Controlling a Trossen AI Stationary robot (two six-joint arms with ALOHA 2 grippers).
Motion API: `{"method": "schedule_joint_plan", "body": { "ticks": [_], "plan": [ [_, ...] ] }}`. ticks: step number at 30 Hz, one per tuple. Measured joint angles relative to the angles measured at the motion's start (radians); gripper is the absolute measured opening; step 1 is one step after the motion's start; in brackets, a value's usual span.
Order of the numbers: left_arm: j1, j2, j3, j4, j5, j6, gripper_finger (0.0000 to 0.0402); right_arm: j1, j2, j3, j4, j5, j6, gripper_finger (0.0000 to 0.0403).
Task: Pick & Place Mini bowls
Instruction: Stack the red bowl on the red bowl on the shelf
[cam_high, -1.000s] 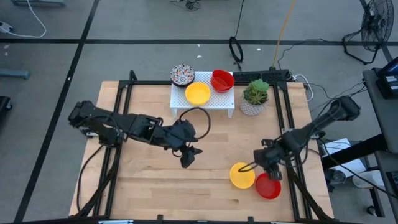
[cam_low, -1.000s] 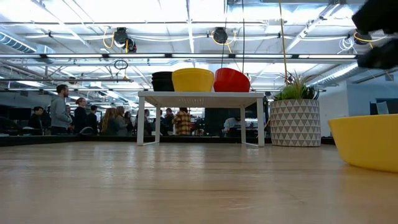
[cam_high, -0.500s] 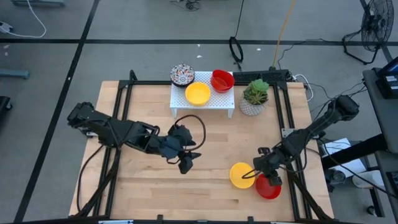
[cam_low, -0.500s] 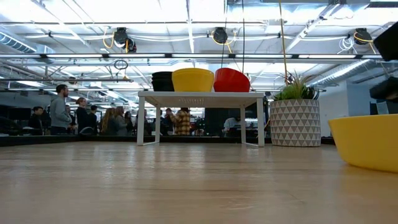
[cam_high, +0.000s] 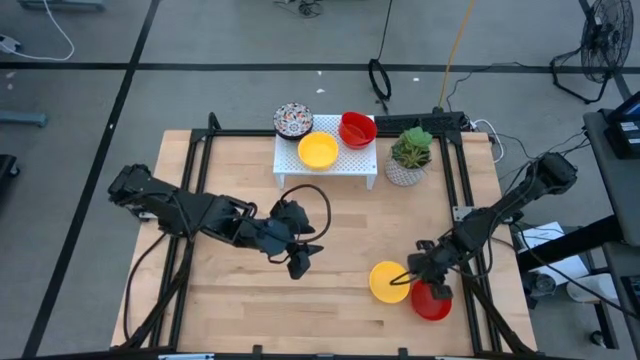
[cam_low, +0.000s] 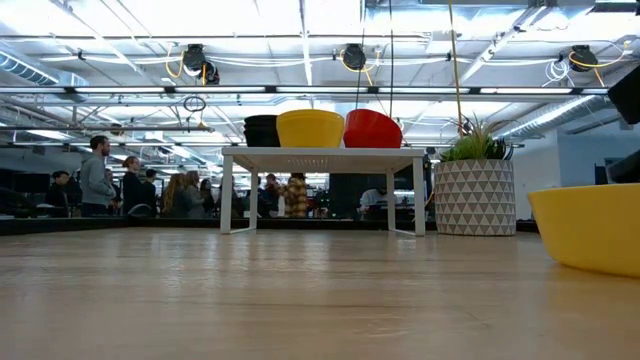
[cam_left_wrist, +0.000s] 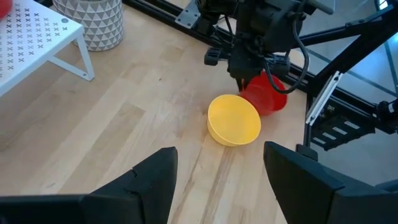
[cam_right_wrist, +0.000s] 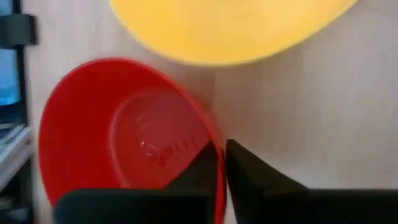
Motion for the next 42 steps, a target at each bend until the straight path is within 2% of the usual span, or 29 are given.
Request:
{"method": "schedule_joint_plan", "body": {
  "ticks": [3,6,10,17,22,28,31,36,42],
  "plan": [
    [0.000,0.000,0.000,-0.001,0.000,0.001,0.0241,-0.008,0.000,0.009,-0.029,-0.055,0.050,0.0009],
    [0.000,0.000,0.000,-0.001,0.000,0.007,0.0241,-0.032,0.000,0.041,-0.119,-0.048,0.074,0.0002],
    [0.000,0.000,0.000,-0.002,0.000,0.040,0.0241,-0.080,0.000,0.117,-0.277,0.055,0.048,0.0002],
    [0.000,0.000,0.000,-0.005,0.000,0.056,0.0241,-0.208,0.000,0.325,-0.564,0.238,-0.100,0.0001],
    [0.000,0.000,0.000,-0.005,0.000,0.057,0.0241,-0.324,0.000,0.501,-0.668,0.375,-0.239,0.0001],
    [0.000,0.000,0.000,-0.012,0.000,0.120,0.0241,-0.501,0.000,0.704,-0.621,0.559,-0.441,0.0001],
    [0.000,0.000,0.000,-0.024,0.006,0.139,0.0241,-0.614,0.000,0.781,-0.535,0.601,-0.542,0.0001],
    [0.000,0.000,0.000,-0.070,0.008,0.140,0.0241,-0.829,0.015,0.837,-0.304,0.577,-0.670,0.0000],
    [0.000,0.000,0.000,-0.111,0.008,0.134,0.0241,-1.055,0.126,0.892,-0.198,0.379,-0.687,0.0000]
  ]
}}
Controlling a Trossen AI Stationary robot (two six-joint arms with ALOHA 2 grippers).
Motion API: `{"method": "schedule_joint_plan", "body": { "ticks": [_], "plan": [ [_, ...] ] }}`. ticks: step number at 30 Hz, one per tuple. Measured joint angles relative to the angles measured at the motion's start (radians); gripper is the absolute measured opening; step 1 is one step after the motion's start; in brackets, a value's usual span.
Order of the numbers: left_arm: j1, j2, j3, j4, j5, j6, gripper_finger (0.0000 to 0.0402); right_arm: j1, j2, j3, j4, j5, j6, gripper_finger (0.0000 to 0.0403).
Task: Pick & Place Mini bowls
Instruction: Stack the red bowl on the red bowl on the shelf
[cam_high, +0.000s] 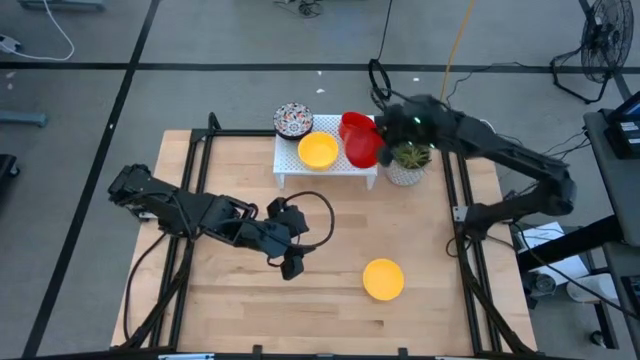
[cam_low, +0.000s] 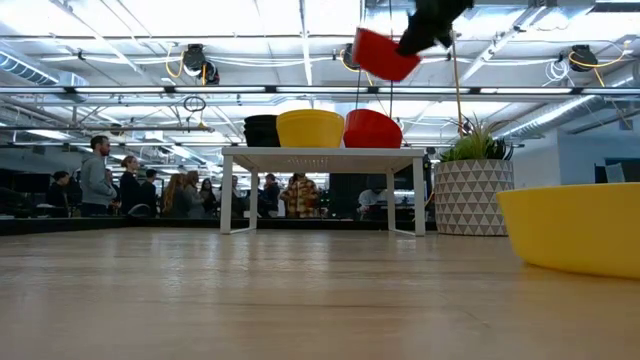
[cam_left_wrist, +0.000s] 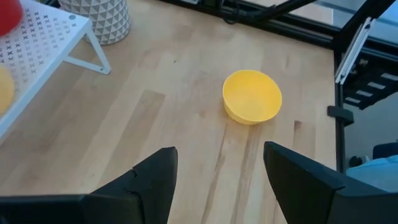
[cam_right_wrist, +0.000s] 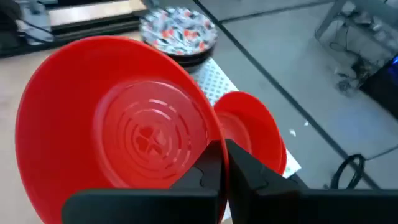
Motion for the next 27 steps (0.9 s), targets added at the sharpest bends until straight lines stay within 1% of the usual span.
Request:
{"method": "schedule_joint_plan", "body": {
  "ticks": [3,7,9,12,14,19,22,27],
  "plan": [
    [0.000,0.000,0.000,-0.002,0.000,-0.001,0.0241,-0.067,0.090,0.045,-0.005,-0.041,-0.024,0.0000],
    [0.000,0.000,0.000,-0.005,0.001,-0.008,0.0241,-0.130,0.187,0.128,-0.003,-0.047,-0.067,0.0000],
    [0.000,0.000,0.000,-0.005,0.001,-0.013,0.0241,-0.156,0.215,0.174,0.000,-0.053,-0.079,0.0000],
    [0.000,0.000,0.000,-0.005,0.002,-0.025,0.0241,-0.189,0.242,0.224,0.001,-0.124,-0.058,0.0000],
    [0.000,0.000,0.000,-0.005,0.002,-0.019,0.0241,-0.202,0.247,0.231,-0.001,-0.149,-0.050,0.0000],
    [0.000,0.000,0.000,-0.005,0.002,-0.005,0.0241,-0.215,0.264,0.231,-0.034,-0.148,-0.060,0.0000],
    [0.000,0.000,0.000,-0.005,0.002,-0.003,0.0241,-0.215,0.260,0.230,-0.018,-0.148,-0.061,0.0000],
    [0.000,0.000,0.000,-0.005,0.002,-0.002,0.0241,-0.215,0.263,0.186,0.002,-0.147,-0.061,0.0000]
  ]
}}
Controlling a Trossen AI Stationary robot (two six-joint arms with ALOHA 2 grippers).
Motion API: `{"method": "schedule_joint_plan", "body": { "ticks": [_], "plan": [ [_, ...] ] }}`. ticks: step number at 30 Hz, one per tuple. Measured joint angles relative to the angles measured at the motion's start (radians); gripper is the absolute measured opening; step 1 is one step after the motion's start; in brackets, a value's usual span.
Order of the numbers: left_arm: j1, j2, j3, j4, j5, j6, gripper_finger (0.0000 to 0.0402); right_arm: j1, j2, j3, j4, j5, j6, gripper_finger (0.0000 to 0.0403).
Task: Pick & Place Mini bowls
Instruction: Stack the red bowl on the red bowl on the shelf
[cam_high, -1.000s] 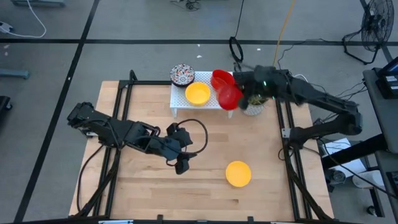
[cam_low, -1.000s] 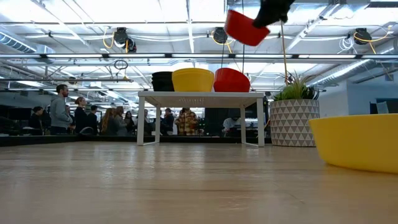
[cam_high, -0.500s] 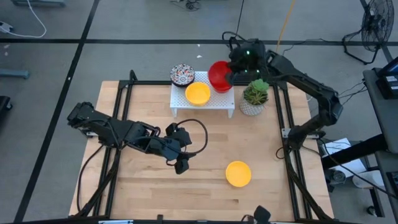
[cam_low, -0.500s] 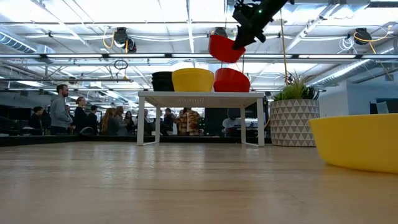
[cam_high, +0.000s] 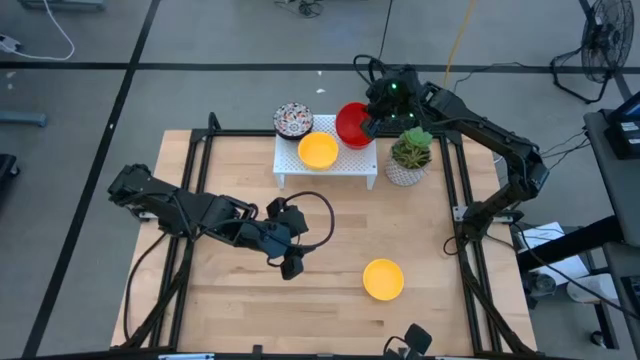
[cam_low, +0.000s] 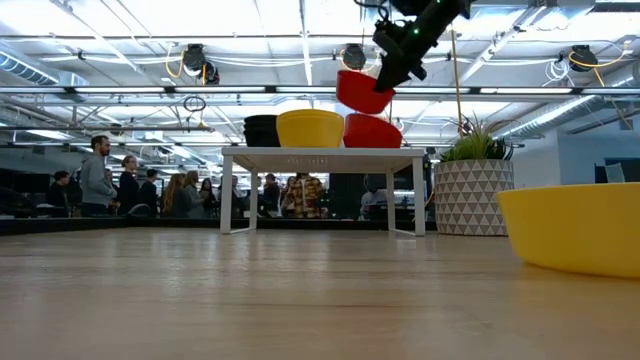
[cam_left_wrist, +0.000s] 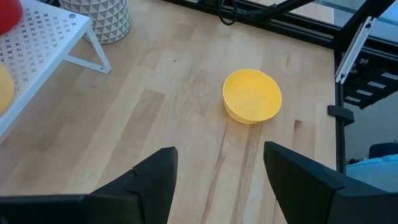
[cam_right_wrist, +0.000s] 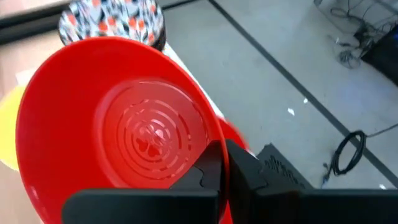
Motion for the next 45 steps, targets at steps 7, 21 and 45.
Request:
{"method": "schedule_joint_plan", "body": {
  "ticks": [7,21,45],
  "plan": [
    [0.000,0.000,0.000,0.000,0.000,-0.002,0.0241,-0.014,0.000,-0.064,0.066,0.000,-0.018,0.0000],
    [0.000,0.000,0.000,0.000,0.001,-0.004,0.0241,-0.111,-0.002,-0.063,0.062,0.001,0.037,0.0000],
    [0.000,0.000,0.000,0.000,0.000,-0.003,0.0241,-0.111,-0.002,-0.199,0.165,-0.003,0.089,0.0000]
  ]
}}
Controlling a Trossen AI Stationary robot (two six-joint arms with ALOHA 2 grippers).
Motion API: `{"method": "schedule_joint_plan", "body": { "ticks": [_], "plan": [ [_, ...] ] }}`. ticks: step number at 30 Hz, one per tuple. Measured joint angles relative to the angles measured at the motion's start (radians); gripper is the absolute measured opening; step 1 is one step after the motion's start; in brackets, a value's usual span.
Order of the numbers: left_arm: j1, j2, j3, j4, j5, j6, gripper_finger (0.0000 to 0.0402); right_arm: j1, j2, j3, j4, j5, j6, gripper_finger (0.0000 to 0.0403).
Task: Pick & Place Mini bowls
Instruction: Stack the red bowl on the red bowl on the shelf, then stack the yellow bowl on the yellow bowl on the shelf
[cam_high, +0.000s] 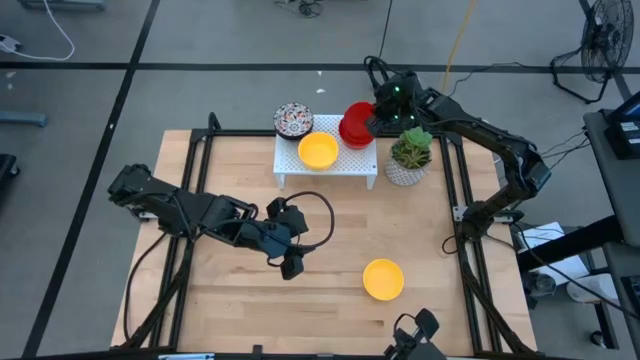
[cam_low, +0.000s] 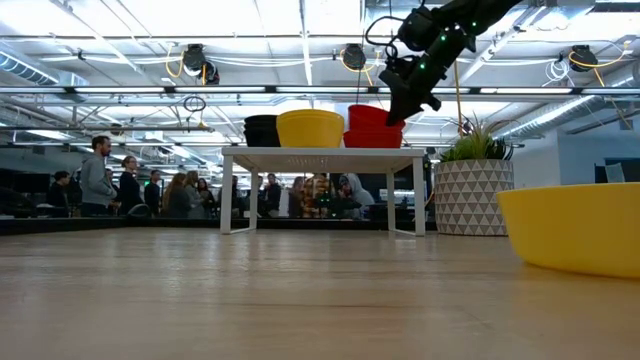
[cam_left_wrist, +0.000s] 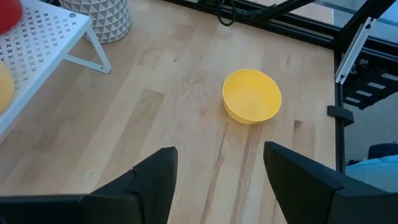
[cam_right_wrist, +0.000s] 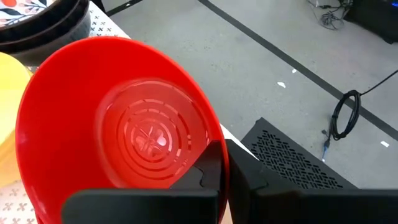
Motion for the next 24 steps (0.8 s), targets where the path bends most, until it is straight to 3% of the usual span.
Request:
{"method": "schedule_joint_plan", "body": {
  "ticks": [7,16,24],
  "plan": [
    [0.000,0.000,0.000,0.000,0.000,-0.001,0.0241,0.000,0.000,0.000,0.000,0.001,0.000,0.0026],
    [0.000,0.000,0.000,0.000,0.000,-0.005,0.0241,0.000,-0.023,0.000,0.056,-0.002,0.000,0.0110],
    [0.000,0.000,0.000,0.001,0.000,-0.025,0.0241,0.023,-0.161,0.001,0.044,-0.231,0.056,0.0144]
  ]
}}
